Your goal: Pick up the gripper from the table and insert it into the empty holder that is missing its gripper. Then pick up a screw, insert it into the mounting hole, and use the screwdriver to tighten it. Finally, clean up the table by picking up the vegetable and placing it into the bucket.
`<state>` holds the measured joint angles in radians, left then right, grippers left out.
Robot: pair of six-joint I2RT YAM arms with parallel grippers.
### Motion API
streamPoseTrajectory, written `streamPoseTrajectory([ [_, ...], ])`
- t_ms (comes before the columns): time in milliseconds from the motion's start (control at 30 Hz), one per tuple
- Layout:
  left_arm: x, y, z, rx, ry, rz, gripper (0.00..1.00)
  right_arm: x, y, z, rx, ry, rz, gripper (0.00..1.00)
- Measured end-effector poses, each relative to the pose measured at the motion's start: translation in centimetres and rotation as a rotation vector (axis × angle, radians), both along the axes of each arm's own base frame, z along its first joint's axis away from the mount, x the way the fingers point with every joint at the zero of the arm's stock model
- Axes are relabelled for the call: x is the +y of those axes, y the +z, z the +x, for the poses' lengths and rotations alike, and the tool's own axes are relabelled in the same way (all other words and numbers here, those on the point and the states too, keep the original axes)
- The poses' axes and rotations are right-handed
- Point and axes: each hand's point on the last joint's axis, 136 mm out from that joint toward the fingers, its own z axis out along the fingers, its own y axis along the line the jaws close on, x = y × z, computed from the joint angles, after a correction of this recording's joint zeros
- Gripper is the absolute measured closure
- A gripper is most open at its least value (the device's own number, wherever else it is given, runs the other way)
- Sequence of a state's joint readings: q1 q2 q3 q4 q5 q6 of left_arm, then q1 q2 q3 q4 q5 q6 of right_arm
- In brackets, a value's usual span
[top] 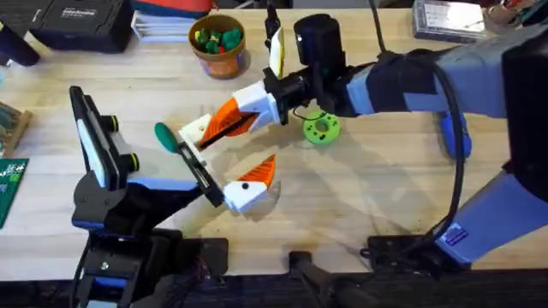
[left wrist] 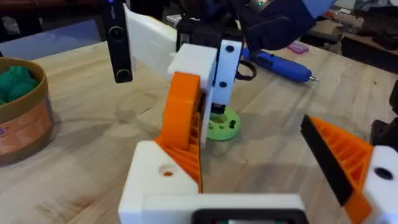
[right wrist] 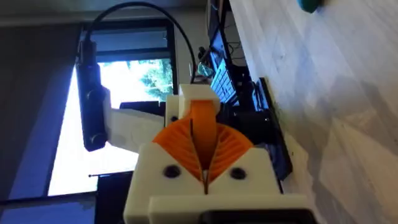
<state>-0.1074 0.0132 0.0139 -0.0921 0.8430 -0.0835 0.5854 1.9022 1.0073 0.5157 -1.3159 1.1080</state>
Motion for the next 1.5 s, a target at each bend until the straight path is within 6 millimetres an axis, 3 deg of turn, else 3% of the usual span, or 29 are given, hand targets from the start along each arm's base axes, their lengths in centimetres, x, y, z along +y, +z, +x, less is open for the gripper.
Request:
streamPoseTrajectory([
  [1033,0.19,0.01,0.22,0.001,0.015,-0.001,0.015,0.3,0.1,0.0,-0.022,-0.001,0.005,0.993],
  [1500,0.04,0.07,0.0,-0.026,-0.001,0.015,0.015,-0.01,0.64,-0.02,-0.042,0.018,0.035,0.894],
])
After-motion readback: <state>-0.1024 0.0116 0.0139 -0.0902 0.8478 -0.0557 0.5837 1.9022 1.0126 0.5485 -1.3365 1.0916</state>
